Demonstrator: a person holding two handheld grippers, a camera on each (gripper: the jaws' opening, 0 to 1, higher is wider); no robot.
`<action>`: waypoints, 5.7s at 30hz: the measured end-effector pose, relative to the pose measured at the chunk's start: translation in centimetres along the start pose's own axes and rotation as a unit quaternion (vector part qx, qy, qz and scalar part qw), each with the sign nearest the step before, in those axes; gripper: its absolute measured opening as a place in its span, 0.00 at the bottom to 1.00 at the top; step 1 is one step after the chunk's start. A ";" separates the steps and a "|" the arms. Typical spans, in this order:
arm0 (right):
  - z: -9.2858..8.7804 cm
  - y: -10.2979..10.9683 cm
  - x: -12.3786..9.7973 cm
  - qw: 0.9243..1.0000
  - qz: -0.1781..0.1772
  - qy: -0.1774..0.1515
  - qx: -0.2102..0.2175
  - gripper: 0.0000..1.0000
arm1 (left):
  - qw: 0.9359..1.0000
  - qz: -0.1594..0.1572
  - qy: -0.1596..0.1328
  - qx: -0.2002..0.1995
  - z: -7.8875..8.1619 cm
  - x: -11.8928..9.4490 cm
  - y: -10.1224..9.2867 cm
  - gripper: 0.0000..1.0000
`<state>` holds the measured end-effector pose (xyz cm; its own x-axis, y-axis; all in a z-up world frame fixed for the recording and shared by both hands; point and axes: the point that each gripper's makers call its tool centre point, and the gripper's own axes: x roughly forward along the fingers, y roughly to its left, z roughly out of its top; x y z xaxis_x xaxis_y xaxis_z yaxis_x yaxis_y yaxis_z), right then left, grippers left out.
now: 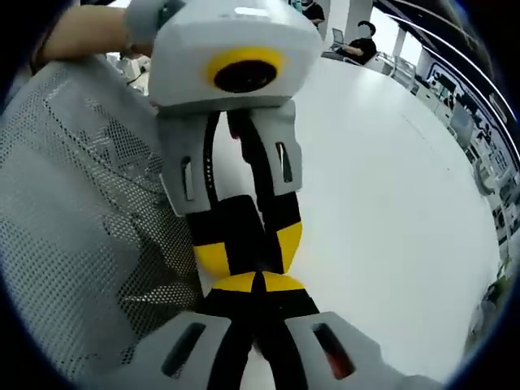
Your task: Press the specified remote control buttons in sequence, fully releasing each button before pressing the next.
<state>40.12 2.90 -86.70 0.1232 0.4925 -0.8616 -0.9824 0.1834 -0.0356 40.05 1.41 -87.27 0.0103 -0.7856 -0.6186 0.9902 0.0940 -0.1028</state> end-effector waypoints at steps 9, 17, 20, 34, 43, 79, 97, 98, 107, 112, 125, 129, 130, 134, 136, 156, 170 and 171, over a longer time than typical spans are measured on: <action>0.1 0.1 0.1 1.000 0.011 0.009 -0.013 0.00 | 1.000 -0.003 -0.018 -0.008 0.1 0.0 0.0 0.25; 0.2 -0.1 0.3 0.999 0.023 0.037 -0.033 0.00 | 1.000 -0.003 -0.020 -0.009 0.1 0.0 0.1 0.25; 0.2 -0.1 0.3 0.998 0.027 0.040 -0.033 0.00 | 1.000 -0.003 -0.020 -0.010 0.0 0.0 0.1 0.25; 0.3 0.0 0.3 0.999 0.022 0.021 -0.016 0.00 | 1.000 -0.003 -0.017 -0.008 0.1 0.0 0.0 0.25; 0.6 0.1 0.5 0.999 0.025 0.024 -0.020 0.00 | 1.000 -0.004 -0.018 -0.009 0.1 0.0 0.0 0.25; 0.9 0.1 0.6 0.999 0.035 0.013 -0.017 0.00 | 1.000 -0.003 -0.020 -0.009 0.2 0.1 0.1 0.25; 1.2 0.2 0.8 0.999 0.040 0.019 -0.026 0.00 | 1.000 -0.004 -0.022 -0.011 0.1 0.1 0.1 0.25; 1.2 0.2 0.8 0.999 0.040 0.019 -0.028 0.00 | 1.000 -0.005 -0.022 -0.012 0.1 0.1 0.1 0.25; 1.2 0.2 0.9 0.997 0.049 0.033 -0.043 0.00 | 1.000 -0.004 -0.023 -0.011 0.1 0.1 0.1 0.25; 1.3 0.2 1.0 0.997 0.055 0.038 -0.047 0.00 | 1.000 -0.005 -0.024 -0.011 0.2 0.1 0.1 0.25; 2.5 0.2 1.6 0.999 0.035 0.006 -0.016 0.00 | 0.999 -0.006 -0.036 -0.017 0.2 0.1 0.1 0.25; 2.5 0.3 1.6 0.999 0.037 0.016 -0.028 0.00 | 0.999 -0.006 -0.038 -0.018 0.2 0.0 0.0 0.25; 2.4 0.3 1.6 0.999 0.037 0.015 -0.029 0.00 | 0.999 -0.005 -0.038 -0.018 0.2 0.1 0.0 0.25; 1.9 0.4 1.2 0.999 0.048 0.011 -0.023 0.00 | 0.999 -0.007 -0.036 -0.019 0.2 0.1 0.1 0.25; 1.9 0.4 1.2 0.999 0.050 0.005 -0.019 0.00 | 0.999 -0.006 -0.034 -0.015 0.2 0.1 0.1 0.25; 2.0 0.5 1.5 0.996 0.058 0.055 -0.031 0.00 | 0.999 0.003 -0.032 -0.016 0.2 0.2 0.1 0.25; 1.9 0.2 1.2 0.997 0.042 -0.059 0.040 0.00 | 0.999 0.007 -0.027 -0.017 0.2 0.3 0.1 0.25; 1.7 0.2 1.1 0.996 0.043 -0.063 0.041 0.00 | 0.999 0.008 -0.026 -0.017 0.2 0.3 0.1 0.25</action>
<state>40.29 4.95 -86.78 0.0617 0.6116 -0.7888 -0.9757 0.2033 0.0813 40.16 1.07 -87.27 0.0350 -0.8146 -0.5790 0.9844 0.1279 -0.1205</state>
